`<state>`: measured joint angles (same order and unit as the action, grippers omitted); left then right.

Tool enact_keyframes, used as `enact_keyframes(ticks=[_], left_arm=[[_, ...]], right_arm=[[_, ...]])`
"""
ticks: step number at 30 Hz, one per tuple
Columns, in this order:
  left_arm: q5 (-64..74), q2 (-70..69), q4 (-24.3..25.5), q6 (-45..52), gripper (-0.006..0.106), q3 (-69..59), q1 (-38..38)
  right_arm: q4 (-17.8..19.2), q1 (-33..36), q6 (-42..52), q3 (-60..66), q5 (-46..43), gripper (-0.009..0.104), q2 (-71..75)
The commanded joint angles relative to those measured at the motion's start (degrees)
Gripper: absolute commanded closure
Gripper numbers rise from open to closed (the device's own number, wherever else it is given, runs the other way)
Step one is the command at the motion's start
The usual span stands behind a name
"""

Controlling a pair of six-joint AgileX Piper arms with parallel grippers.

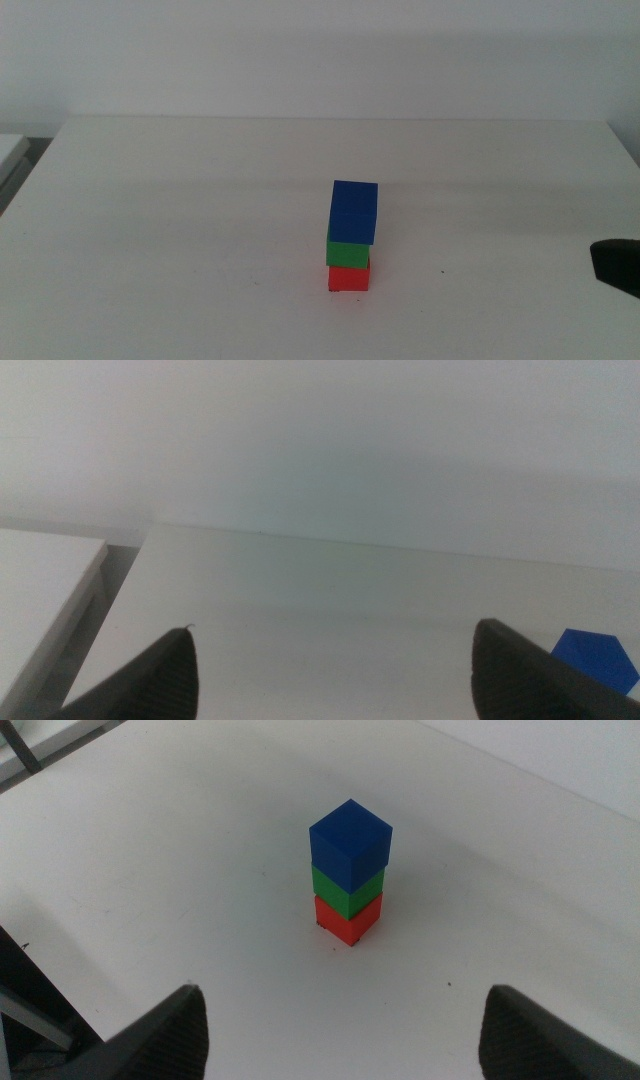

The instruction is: Stack red cubes first, then green, then blue cubes in a specific spot.

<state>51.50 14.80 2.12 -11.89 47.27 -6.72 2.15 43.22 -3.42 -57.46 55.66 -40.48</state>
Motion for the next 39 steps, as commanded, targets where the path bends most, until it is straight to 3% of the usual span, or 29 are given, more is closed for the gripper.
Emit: enact_keyframes(ticks=[1,4,7,11,13,23,27,30,34,39], left_arm=[[-0.8,-0.3,-0.6,0.1,0.007,-0.4,0.3],[-4.2,-0.3,-0.9,0.1,0.007,-2.6,0.3],[-12.8,-0.3,-1.3,0.1,0.007,-7.3,0.3],[-24.8,-0.3,-1.6,0.1,0.007,-15.2,0.3],[-28.4,-0.3,-2.6,0.1,0.007,-18.9,0.3],[-50.5,-1.4,-6.8,0.1,0.007,-40.7,0.4],[-49.0,-6.4,-7.1,0.1,0.007,-45.2,0.4],[-49.0,-11.7,-6.5,0.1,0.007,-47.3,0.5],[-43.1,-14.8,-2.1,0.1,0.007,-47.3,2.7],[-43.1,-14.8,-2.1,0.1,0.007,-47.3,4.5]], right_arm=[[-0.1,-0.5,0.5,1.4,-1.1,0.014,0.2],[-3.0,-0.5,0.5,6.7,-8.6,0.014,0.5],[-7.4,-0.5,0.5,15.0,-24.3,0.014,1.2],[-7.1,-1.8,0.5,25.3,-43.7,0.014,1.3],[-7.1,-4.7,0.5,30.0,-48.9,0.014,1.8],[-3.6,-27.8,0.5,48.2,-55.7,0.014,20.2],[-3.8,-36.0,0.5,52.2,-55.3,0.014,31.8],[-3.8,-39.5,0.5,54.4,-55.0,0.014,38.4],[-3.8,-40.6,0.5,56.2,-53.9,0.014,40.5],[-3.8,-40.6,0.5,57.5,-54.4,0.014,40.5]])
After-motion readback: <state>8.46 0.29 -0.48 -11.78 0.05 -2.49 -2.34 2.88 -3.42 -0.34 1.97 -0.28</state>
